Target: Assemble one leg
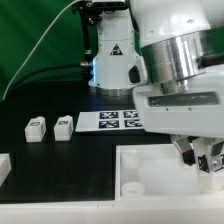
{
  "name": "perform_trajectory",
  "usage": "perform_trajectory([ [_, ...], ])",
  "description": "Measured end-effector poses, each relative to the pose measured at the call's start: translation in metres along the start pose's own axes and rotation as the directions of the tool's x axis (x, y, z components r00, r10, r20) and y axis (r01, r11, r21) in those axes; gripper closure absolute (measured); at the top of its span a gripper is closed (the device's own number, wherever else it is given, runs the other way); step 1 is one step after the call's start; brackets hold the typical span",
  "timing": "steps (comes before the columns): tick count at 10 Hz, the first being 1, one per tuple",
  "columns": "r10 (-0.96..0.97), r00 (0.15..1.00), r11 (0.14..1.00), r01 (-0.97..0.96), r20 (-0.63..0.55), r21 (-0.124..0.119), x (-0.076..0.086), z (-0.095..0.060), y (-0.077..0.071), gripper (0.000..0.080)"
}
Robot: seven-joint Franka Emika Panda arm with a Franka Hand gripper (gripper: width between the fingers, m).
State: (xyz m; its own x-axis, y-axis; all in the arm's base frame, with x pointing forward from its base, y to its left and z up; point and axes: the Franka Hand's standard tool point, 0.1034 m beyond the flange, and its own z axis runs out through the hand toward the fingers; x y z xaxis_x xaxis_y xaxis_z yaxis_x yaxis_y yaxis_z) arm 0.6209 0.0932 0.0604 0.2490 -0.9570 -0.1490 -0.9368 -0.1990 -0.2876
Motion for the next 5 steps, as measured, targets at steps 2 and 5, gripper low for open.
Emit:
perform_trajectory([
  [2, 0.206, 0.978, 0.978, -0.205, 0.034, -0.02, -0.0076, -0.0003, 0.0024, 0.0499],
  [5, 0.182, 0.983, 0.983, -0.181, 0.038, -0.029, -0.0077, -0.0002, 0.0035, 0.0499],
])
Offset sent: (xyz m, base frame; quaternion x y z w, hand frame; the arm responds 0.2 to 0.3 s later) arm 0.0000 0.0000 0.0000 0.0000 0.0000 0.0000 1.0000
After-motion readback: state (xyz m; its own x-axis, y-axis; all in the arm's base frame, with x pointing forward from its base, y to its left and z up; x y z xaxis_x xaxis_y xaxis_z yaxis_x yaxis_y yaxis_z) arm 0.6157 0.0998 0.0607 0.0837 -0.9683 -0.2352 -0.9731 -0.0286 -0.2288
